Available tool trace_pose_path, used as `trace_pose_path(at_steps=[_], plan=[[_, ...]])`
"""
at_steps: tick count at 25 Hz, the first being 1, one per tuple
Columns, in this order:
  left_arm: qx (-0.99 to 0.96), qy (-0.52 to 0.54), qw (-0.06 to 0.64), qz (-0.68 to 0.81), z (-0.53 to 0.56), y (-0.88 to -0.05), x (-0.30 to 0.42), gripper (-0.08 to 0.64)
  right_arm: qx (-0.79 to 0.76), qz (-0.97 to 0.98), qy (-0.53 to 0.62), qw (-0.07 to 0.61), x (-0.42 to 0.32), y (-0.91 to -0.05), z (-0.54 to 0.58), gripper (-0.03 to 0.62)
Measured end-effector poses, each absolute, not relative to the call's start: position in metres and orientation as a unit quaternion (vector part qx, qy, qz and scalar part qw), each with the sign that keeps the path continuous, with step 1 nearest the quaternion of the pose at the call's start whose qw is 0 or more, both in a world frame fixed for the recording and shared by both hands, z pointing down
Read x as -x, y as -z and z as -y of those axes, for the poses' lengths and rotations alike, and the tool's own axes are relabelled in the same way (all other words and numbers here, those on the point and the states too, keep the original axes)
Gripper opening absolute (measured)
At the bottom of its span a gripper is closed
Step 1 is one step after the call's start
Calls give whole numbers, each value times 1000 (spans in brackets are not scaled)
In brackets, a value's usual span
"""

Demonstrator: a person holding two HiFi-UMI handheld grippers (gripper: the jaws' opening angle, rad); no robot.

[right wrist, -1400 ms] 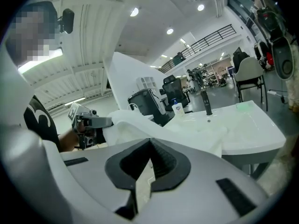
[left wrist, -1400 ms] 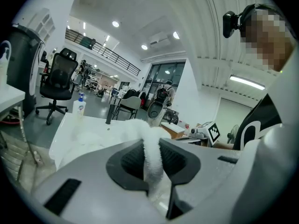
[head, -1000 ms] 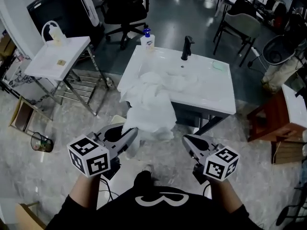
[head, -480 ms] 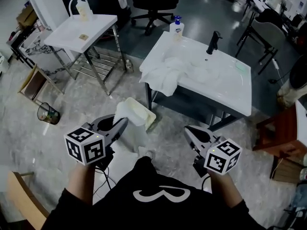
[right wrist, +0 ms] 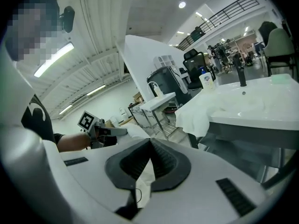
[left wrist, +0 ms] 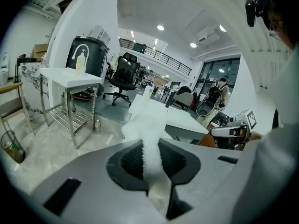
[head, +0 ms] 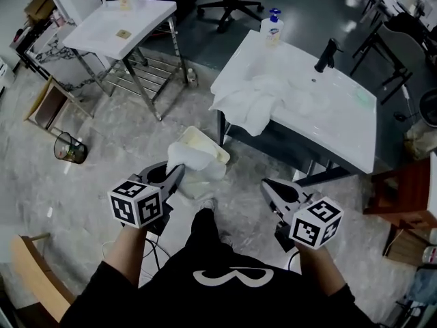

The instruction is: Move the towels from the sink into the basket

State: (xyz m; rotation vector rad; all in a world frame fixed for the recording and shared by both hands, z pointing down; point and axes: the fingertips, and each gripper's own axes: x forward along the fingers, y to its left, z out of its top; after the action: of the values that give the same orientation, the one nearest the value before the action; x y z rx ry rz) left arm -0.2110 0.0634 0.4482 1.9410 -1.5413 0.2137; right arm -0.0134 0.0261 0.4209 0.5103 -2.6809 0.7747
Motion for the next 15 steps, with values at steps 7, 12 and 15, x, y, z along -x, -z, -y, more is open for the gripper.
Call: trace_pose_path(at_steps=[7, 12, 15], plan=[[-721, -100, 331, 600, -5, -520, 239, 71, -206, 917, -297, 169, 22, -453, 12, 3], [-687, -120, 367, 616, 29, -587, 269, 72, -232, 902, -310, 190, 27, -475, 45, 3], [-664, -119, 398, 622, 42, -628, 285, 72, -242, 891, -326, 201, 34, -495, 58, 3]])
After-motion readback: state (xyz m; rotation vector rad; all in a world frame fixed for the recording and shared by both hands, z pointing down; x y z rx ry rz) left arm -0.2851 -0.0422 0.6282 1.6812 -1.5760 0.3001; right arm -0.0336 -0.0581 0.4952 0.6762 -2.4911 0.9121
